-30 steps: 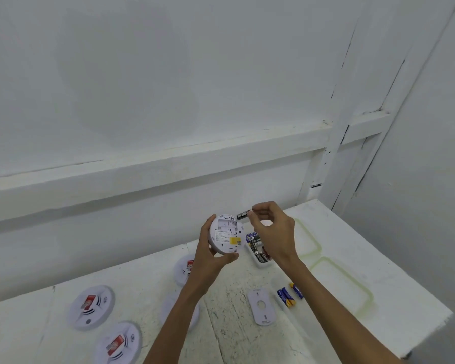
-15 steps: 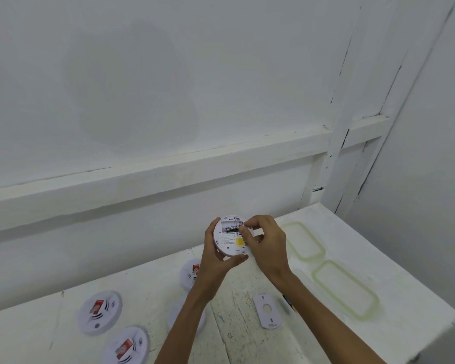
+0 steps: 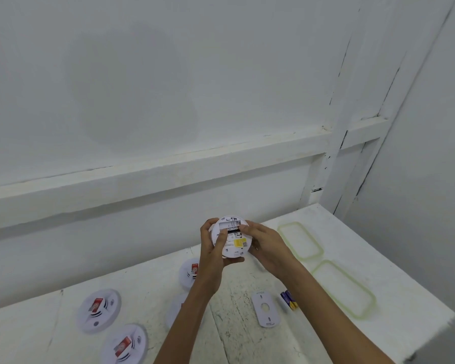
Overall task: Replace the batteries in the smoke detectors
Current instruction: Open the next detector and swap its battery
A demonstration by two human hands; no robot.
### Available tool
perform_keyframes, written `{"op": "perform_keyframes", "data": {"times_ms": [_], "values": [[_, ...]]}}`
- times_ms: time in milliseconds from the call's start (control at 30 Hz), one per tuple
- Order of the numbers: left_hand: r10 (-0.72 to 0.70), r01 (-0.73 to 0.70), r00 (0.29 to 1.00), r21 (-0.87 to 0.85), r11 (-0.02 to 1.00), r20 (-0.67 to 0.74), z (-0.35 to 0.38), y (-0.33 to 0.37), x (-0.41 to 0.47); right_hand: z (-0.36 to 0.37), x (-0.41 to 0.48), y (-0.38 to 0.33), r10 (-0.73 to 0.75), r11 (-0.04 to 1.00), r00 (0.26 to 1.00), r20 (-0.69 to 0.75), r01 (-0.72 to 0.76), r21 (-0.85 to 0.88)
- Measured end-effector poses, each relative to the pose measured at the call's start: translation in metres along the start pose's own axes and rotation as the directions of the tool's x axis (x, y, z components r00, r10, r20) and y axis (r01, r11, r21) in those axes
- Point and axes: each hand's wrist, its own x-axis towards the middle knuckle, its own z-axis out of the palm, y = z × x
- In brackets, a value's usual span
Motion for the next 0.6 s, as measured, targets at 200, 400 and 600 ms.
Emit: {"op": "perform_keyframes", "data": {"times_ms": [200,400,600], "values": [[0.023,-0.027,0.996,0.049,0.998,0.082,0.001,0.004,-0.003,-0.005,0.003,0.002,0.083,0.987,0.995,0.053,-0.090,0.134],[0.002,-0.006,0.997,0.058,0.998,0.071,0.001,0.000,-0.006,-0.004,0.003,0.017,-0.044,0.999,0.993,-0.111,0.042,-0.022],[-0.011,0.013,0.997,0.031,0.999,-0.082,-0.003,0.001,-0.007,-0.006,0.006,0.012,-0.119,0.953,0.982,-0.144,0.072,-0.295]]}}
